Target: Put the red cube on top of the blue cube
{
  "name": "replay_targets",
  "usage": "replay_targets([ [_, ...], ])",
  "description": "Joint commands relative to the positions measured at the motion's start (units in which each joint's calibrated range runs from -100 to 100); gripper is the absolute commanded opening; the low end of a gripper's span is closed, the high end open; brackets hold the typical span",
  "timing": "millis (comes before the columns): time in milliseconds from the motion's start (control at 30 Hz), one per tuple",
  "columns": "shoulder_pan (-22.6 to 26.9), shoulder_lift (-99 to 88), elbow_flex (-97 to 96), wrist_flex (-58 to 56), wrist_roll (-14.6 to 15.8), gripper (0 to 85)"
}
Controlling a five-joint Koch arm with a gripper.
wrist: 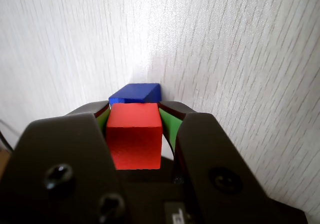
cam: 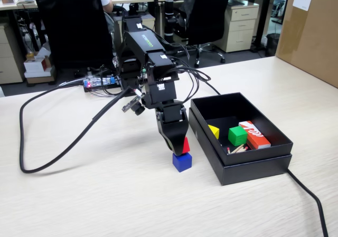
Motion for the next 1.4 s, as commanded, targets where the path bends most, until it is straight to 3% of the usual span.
replay_targets([
  [0, 0.3, -1.5, 3.6, 3.7, -0.1, 8.1],
  [67, 0.5, -1.3, 2.9, 3.7, -0.5, 24.1],
  [100, 0.5, -1.3, 2.8, 3.7, -0.7, 27.8],
  [267, 0.6, -1.6, 3.9, 3.7, -0.7, 28.1],
  [367, 0.6, -2.0, 4.7, 3.7, -0.7, 39.1],
  [933, 0.5, -6.8, 7.6, 2.8, -0.7, 40.6],
  [1033, 0.5, -8.9, 5.3, 0.9, -0.7, 46.7],
  [1367, 0.0, -25.3, -12.1, 0.2, -1.3, 49.6],
])
